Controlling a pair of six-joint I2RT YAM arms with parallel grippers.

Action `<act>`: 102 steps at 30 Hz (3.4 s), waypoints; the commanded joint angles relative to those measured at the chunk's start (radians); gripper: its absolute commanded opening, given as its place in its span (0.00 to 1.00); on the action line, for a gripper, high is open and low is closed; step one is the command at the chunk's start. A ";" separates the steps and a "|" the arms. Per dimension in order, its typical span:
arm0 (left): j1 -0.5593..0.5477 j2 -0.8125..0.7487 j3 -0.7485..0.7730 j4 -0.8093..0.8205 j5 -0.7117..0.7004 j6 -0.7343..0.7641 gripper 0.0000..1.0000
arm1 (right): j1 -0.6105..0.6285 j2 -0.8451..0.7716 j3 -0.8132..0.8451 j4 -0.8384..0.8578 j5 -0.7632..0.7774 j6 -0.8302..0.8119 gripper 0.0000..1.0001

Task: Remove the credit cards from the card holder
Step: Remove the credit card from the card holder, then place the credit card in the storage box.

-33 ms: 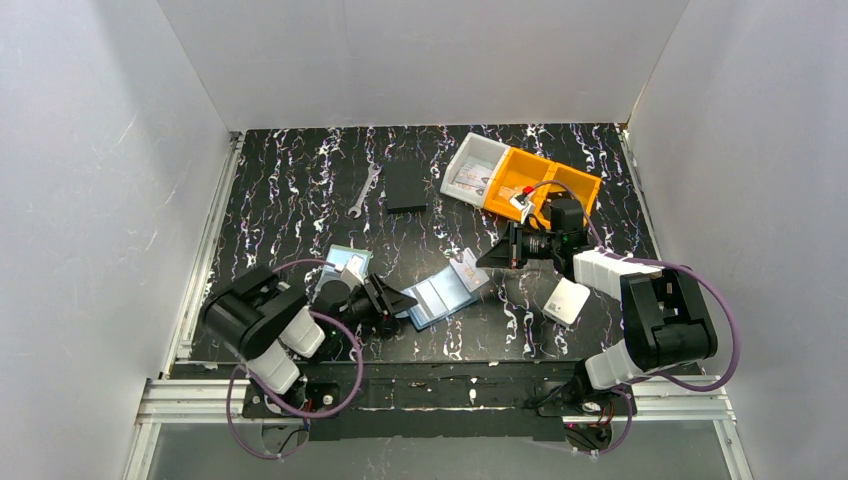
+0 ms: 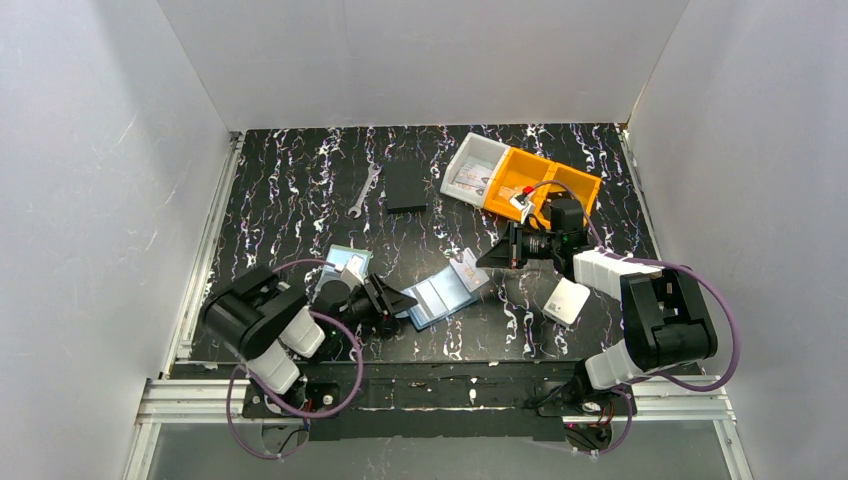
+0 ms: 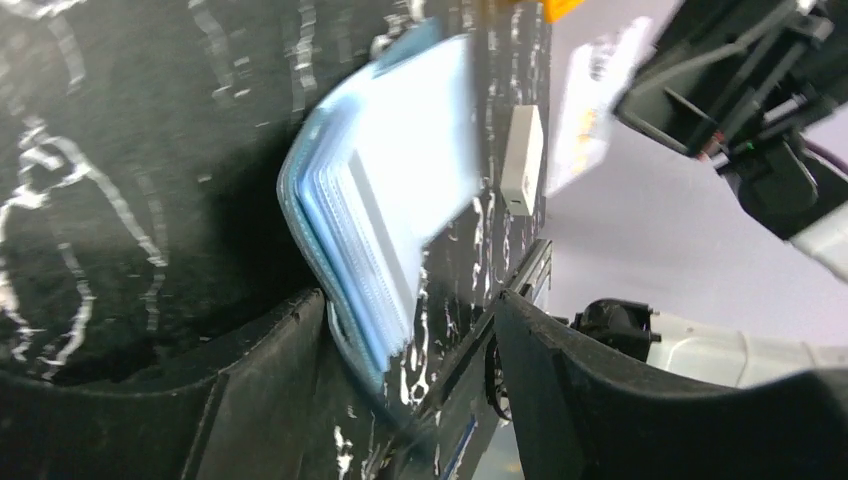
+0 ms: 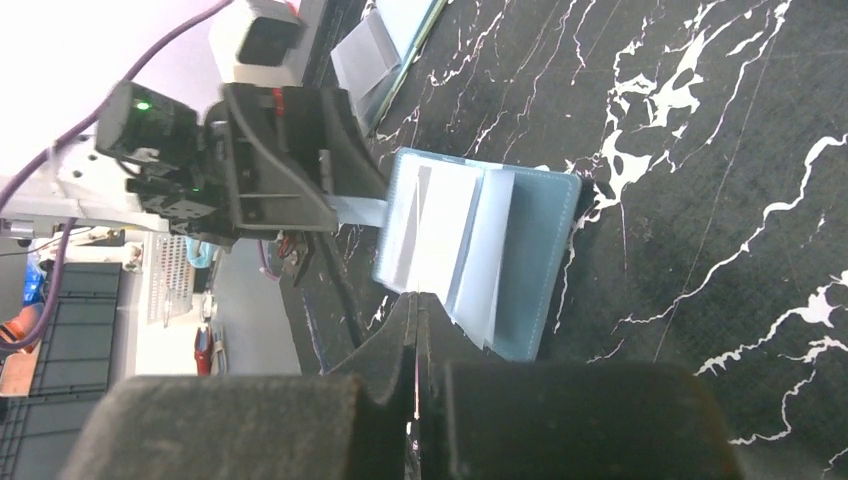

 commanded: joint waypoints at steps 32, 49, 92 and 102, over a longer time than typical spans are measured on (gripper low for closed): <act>-0.136 -0.289 0.479 -0.575 -0.066 0.150 0.95 | -0.003 -0.092 -0.016 0.285 -0.096 0.350 0.01; -0.157 0.018 0.518 -0.115 0.061 -0.019 0.00 | -0.003 -0.093 -0.016 0.282 -0.093 0.352 0.01; -0.195 -0.286 1.015 -1.777 0.364 1.087 0.00 | 0.285 -0.158 0.309 -0.689 -0.271 -0.855 0.63; -0.196 -0.309 0.994 -1.726 0.299 1.024 0.05 | 0.284 -0.157 0.292 -0.592 -0.334 -0.726 0.01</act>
